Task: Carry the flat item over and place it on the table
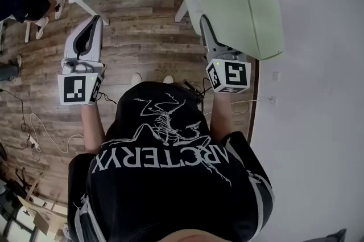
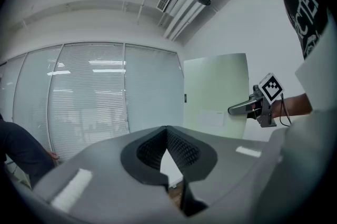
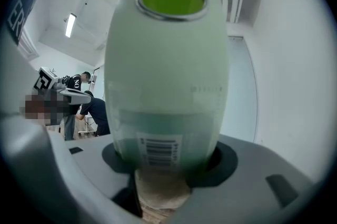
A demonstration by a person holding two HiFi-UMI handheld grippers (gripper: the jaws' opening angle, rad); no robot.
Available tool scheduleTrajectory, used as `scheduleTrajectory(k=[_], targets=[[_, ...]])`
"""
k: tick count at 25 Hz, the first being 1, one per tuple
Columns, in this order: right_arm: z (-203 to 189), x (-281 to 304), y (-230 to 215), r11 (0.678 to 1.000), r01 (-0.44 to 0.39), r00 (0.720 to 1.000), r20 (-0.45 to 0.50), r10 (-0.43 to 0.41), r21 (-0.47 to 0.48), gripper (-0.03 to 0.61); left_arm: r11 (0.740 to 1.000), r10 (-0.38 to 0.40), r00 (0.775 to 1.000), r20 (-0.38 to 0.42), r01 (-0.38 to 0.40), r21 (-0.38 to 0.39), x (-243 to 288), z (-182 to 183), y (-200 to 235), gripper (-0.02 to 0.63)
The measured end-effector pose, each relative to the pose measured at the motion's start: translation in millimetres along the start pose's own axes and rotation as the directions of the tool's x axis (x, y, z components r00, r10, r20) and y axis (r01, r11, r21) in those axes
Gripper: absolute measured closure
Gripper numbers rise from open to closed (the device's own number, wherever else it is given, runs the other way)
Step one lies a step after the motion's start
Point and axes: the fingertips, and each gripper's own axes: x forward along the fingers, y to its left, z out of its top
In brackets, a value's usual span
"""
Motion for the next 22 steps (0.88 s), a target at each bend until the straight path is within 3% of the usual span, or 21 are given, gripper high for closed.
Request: scheduleTrajectory(k=[10,22], targets=[[-5,0,-16,0.999,-0.027,1.000,0.004,0.027,0.020,0.318,0.999,0.036,0.998,-0.044,-0.036,-0.002,5,-4,-19,0.603],[-14,-6,-53,0.996,-0.086,0.996,0.013,0.086,0.007,0.318,0.996,0.087,0.996,-0.033,-0.087,0.011,26,5,-60,0.603]])
